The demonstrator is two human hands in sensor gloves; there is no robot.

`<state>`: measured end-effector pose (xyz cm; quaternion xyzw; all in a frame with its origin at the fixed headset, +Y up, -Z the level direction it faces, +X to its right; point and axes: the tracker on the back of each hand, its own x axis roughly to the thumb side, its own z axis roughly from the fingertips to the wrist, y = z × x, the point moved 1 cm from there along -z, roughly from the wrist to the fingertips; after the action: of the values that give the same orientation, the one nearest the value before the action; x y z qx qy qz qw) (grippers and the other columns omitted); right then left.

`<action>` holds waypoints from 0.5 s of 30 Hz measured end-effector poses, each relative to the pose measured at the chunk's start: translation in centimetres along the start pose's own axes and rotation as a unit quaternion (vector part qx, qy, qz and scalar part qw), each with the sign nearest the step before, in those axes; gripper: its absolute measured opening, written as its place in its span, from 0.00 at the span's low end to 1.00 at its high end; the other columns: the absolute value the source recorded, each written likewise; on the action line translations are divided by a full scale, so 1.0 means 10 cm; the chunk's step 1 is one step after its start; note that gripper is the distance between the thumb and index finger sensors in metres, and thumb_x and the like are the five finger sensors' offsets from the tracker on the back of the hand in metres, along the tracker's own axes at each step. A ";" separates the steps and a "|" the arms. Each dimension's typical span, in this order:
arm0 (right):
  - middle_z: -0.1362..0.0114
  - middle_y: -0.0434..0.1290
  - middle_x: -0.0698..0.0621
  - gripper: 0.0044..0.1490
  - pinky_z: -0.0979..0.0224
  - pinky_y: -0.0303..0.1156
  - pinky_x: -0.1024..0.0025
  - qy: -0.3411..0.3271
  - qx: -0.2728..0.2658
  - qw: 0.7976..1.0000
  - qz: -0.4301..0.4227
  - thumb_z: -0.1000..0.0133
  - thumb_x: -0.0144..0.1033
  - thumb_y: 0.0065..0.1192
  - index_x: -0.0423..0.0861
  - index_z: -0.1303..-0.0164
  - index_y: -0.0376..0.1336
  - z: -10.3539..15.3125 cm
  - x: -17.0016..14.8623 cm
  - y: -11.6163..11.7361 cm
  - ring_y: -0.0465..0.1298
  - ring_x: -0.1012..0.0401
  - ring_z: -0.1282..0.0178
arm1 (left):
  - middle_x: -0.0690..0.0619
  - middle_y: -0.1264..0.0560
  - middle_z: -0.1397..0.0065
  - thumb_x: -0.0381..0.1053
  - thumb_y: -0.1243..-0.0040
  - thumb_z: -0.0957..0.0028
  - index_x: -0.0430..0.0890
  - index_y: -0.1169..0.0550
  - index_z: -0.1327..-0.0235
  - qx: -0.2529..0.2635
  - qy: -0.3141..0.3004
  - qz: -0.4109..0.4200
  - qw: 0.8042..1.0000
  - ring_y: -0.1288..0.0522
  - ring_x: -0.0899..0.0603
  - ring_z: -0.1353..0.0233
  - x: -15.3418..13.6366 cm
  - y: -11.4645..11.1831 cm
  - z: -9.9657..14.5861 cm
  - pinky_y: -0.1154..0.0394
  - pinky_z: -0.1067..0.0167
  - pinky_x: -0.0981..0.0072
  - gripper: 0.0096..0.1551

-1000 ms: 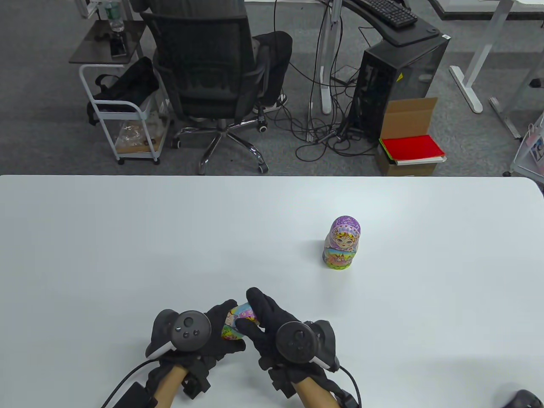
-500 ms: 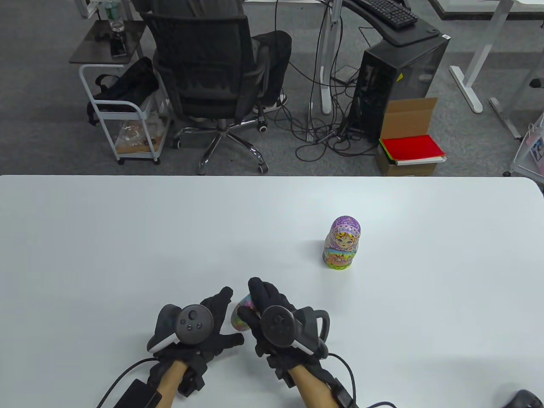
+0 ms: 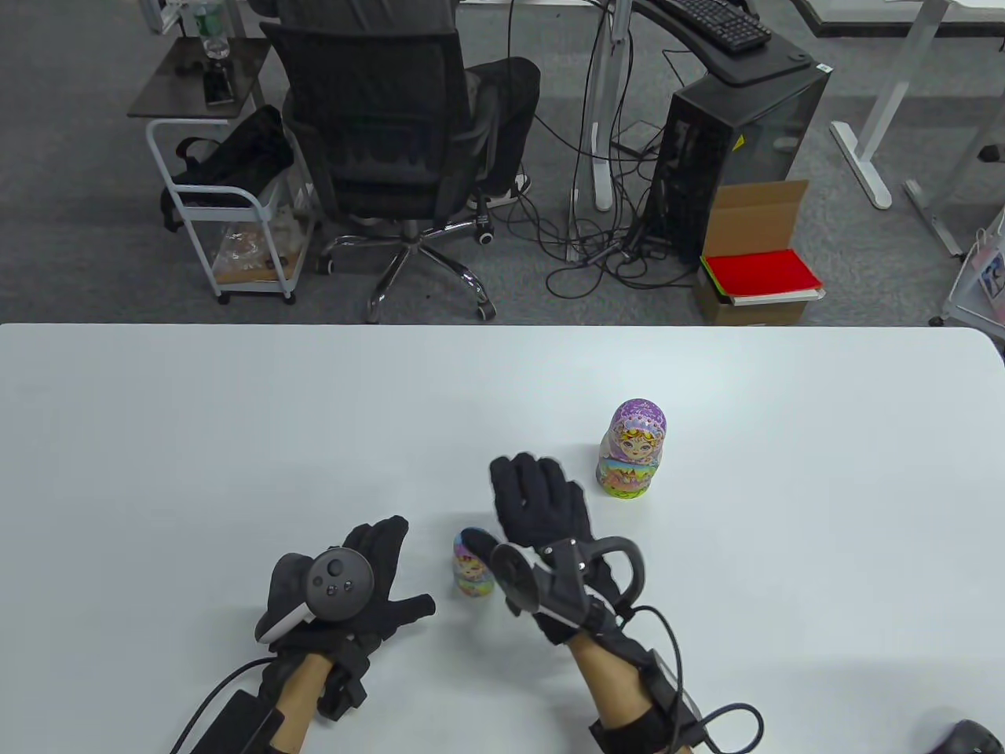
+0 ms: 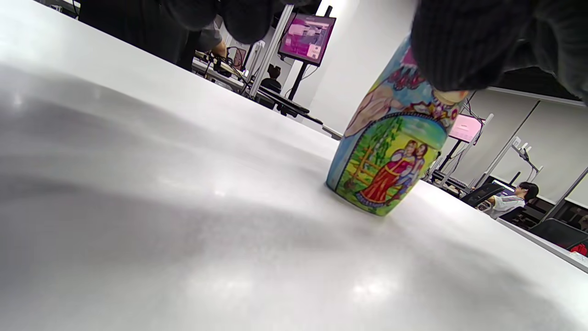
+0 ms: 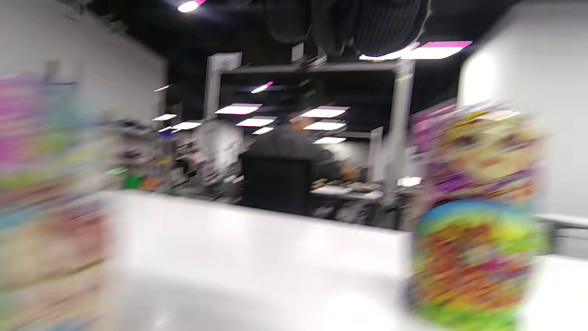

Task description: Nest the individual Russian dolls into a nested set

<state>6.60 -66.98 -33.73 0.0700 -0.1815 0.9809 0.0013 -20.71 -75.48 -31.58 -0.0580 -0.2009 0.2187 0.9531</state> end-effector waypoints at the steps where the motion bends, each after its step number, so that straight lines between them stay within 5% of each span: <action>1: 0.08 0.38 0.44 0.57 0.12 0.53 0.40 0.046 -0.004 0.999 -0.003 0.35 0.75 0.38 0.50 0.10 0.29 -0.10 -0.22 -0.01 0.45 0.40 0.08 | 0.32 0.50 0.13 0.70 0.40 0.47 0.38 0.55 0.12 0.003 0.001 -0.001 1.000 0.52 0.22 0.19 0.00 0.00 -0.01 0.52 0.36 0.17 0.65; 7: 0.10 0.25 0.41 0.63 0.11 0.47 0.41 0.181 0.135 0.972 -0.067 0.36 0.75 0.45 0.53 0.13 0.20 -0.49 -1.07 0.38 0.34 0.38 0.09 | 0.31 0.49 0.13 0.69 0.41 0.46 0.37 0.55 0.12 0.004 0.005 0.005 1.000 0.51 0.22 0.20 -0.02 0.00 -0.03 0.52 0.36 0.17 0.64; 12: 0.09 0.25 0.44 0.68 0.09 0.50 0.43 0.171 0.155 0.970 -0.077 0.38 0.76 0.49 0.54 0.15 0.17 -0.55 -1.27 0.64 0.38 0.41 0.07 | 0.31 0.48 0.13 0.68 0.41 0.46 0.37 0.54 0.12 0.005 0.009 0.010 1.000 0.51 0.22 0.20 -0.03 0.00 -0.01 0.52 0.37 0.17 0.63; 15: 0.08 0.29 0.48 0.70 0.08 0.51 0.44 0.173 0.144 0.962 -0.155 0.38 0.74 0.53 0.53 0.17 0.16 -0.55 -1.31 0.74 0.43 0.46 0.04 | 0.31 0.48 0.13 0.68 0.41 0.45 0.37 0.54 0.12 -0.002 0.009 0.007 1.000 0.51 0.22 0.20 -0.02 -0.02 -0.01 0.52 0.37 0.18 0.62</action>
<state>18.58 -71.65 -43.28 -0.0741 -0.0220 0.9817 0.1741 -20.69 -75.75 -31.73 -0.0632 -0.1926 0.2245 0.9532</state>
